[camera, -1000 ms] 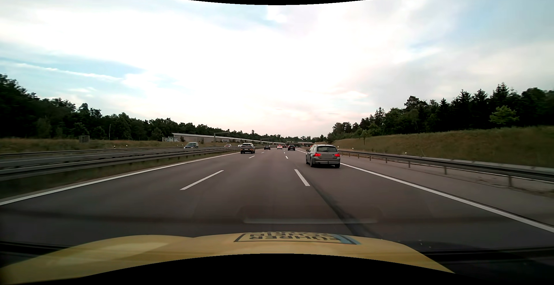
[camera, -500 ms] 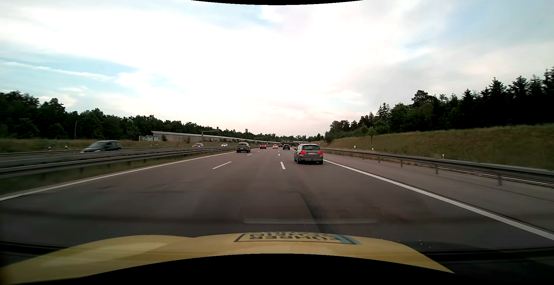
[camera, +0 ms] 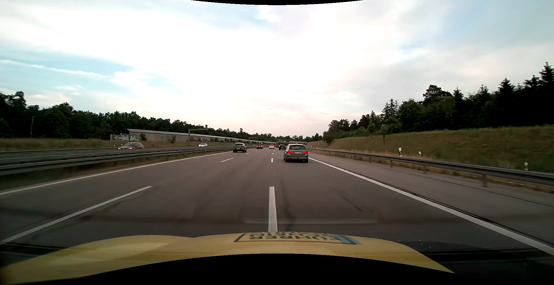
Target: Follow the waypoints while adhering to traffic rules and regulations
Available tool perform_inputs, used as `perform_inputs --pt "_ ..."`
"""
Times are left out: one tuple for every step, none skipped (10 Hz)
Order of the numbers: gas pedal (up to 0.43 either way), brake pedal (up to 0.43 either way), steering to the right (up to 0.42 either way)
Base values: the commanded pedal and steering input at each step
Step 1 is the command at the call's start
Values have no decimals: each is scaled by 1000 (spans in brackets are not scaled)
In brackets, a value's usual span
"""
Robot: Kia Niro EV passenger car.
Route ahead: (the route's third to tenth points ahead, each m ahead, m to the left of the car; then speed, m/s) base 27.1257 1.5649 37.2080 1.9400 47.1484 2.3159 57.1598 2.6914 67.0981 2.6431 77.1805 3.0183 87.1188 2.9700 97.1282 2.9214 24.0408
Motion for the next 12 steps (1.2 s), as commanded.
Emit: perform_inputs --pt "0 0 4" --pt "0 0 3" --pt "0 0 1" --pt "8 0 1" --pt "8 0 1" --pt "8 0 1" --pt "8 0 1" --pt "8 0 1" --pt "8 0 1" --pt "20 0 0" --pt "20 0 0" --pt "20 0 -1"
